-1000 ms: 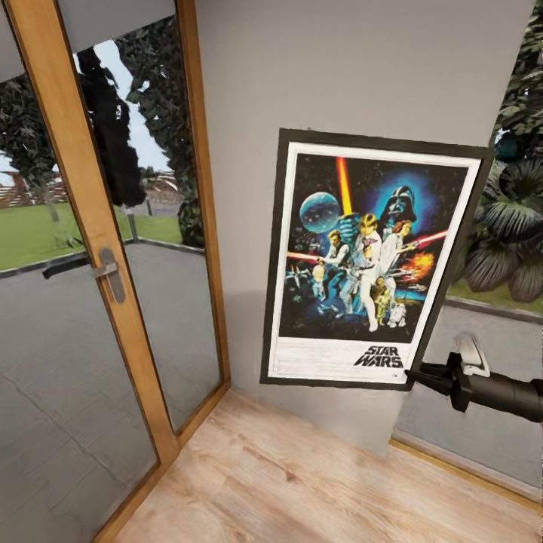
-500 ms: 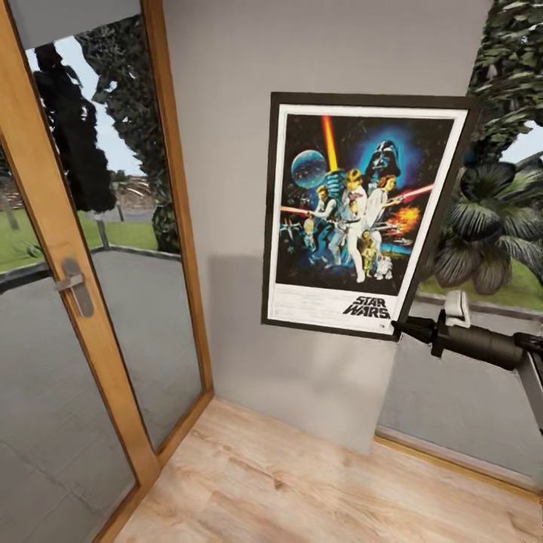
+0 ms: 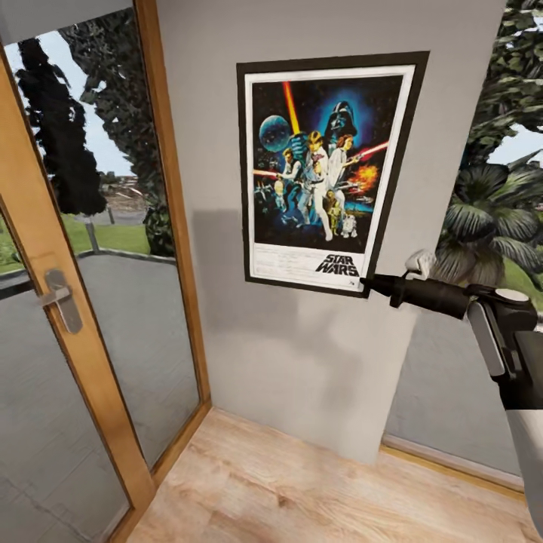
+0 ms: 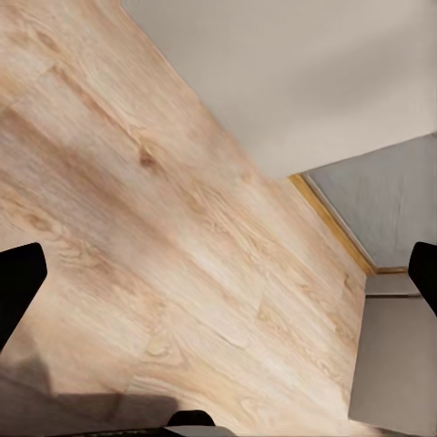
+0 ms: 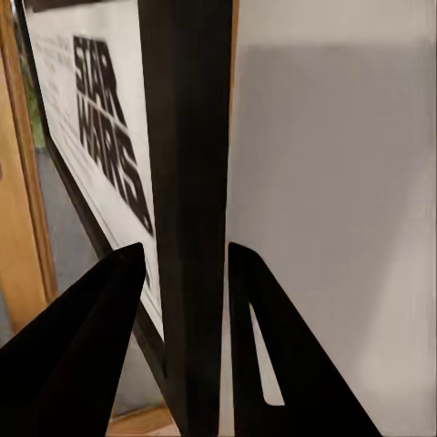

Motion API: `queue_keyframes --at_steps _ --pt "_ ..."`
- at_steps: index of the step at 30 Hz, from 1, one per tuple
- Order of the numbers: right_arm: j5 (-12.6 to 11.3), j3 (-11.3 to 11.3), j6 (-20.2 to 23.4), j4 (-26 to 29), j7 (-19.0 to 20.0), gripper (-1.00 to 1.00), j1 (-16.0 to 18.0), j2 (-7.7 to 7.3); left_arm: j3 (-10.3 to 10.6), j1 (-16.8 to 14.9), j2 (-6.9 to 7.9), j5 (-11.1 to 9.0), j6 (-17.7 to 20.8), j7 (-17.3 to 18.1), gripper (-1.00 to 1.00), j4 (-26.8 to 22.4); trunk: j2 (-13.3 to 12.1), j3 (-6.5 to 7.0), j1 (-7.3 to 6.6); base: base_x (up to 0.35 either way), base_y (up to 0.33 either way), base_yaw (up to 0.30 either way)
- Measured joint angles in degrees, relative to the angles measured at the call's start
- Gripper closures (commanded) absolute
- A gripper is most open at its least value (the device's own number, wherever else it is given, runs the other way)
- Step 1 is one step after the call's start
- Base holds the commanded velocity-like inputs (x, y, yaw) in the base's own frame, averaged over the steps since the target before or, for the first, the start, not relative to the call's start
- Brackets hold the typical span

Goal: Pick up the poster from the kitchen countertop and hang it on one of the wall nails in the kitchen.

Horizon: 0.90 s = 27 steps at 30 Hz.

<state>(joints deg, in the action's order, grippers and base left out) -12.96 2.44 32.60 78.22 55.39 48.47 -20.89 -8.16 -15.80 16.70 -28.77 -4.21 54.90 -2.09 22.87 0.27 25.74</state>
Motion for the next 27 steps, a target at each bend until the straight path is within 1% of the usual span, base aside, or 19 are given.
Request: queue_keyframes --at_steps 4,5,6,7,9,12,18,22,27 --pt "0.00 -0.56 0.23 -0.05 -1.77 1.00 0.81 1.76 0.00 0.00 0.00 0.00 -0.01 0.00 -1.00 0.00 0.00 0.01 0.01 0.116 0.001 -0.007" --pt "-0.02 -0.83 0.32 -0.21 -2.97 1.00 1.70 2.60 0.00 0.00 0.00 0.00 -0.01 0.00 -1.00 0.00 -0.01 0.02 0.02 0.094 0.000 -0.001" --pt "-0.12 -1.07 1.42 -0.47 -4.77 1.00 2.89 4.68 0.01 0.00 0.00 0.00 -0.02 0.06 -1.00 0.01 0.01 0.02 0.01 0.140 0.000 -0.001" --pt "0.01 -1.09 1.82 -0.51 -5.01 1.00 3.07 5.22 0.00 0.00 0.00 0.00 -0.02 0.07 -1.00 0.00 0.00 0.02 0.01 0.177 0.000 0.000" --pt "0.06 -1.15 3.35 -0.60 -5.73 1.00 3.47 6.92 0.00 0.00 0.00 0.00 -0.02 0.12 -1.00 0.00 -0.02 0.02 0.02 0.073 0.000 0.000" --pt "0.00 -1.16 3.85 -0.66 -5.95 1.00 3.59 7.48 -0.01 0.01 0.05 0.00 -0.02 0.16 -1.00 -0.01 0.00 0.02 0.02 0.048 0.000 0.000" --pt "0.02 -1.24 4.01 -0.68 -6.02 1.00 3.62 7.72 -0.01 0.01 0.04 0.00 -0.01 0.18 -1.00 -0.01 0.00 0.02 0.01 0.134 0.000 0.000" --pt "0.12 -3.09 4.01 -0.68 -5.88 1.00 3.62 7.75 -0.01 0.01 0.07 0.01 0.00 0.14 -1.00 0.00 0.00 0.02 0.02 0.053 0.000 0.000" --pt "0.16 -3.87 3.97 -0.72 -5.88 1.00 3.62 7.74 -0.01 0.01 0.09 0.00 -0.01 0.15 -1.00 -0.01 0.00 0.02 0.00 0.189 0.000 0.000"
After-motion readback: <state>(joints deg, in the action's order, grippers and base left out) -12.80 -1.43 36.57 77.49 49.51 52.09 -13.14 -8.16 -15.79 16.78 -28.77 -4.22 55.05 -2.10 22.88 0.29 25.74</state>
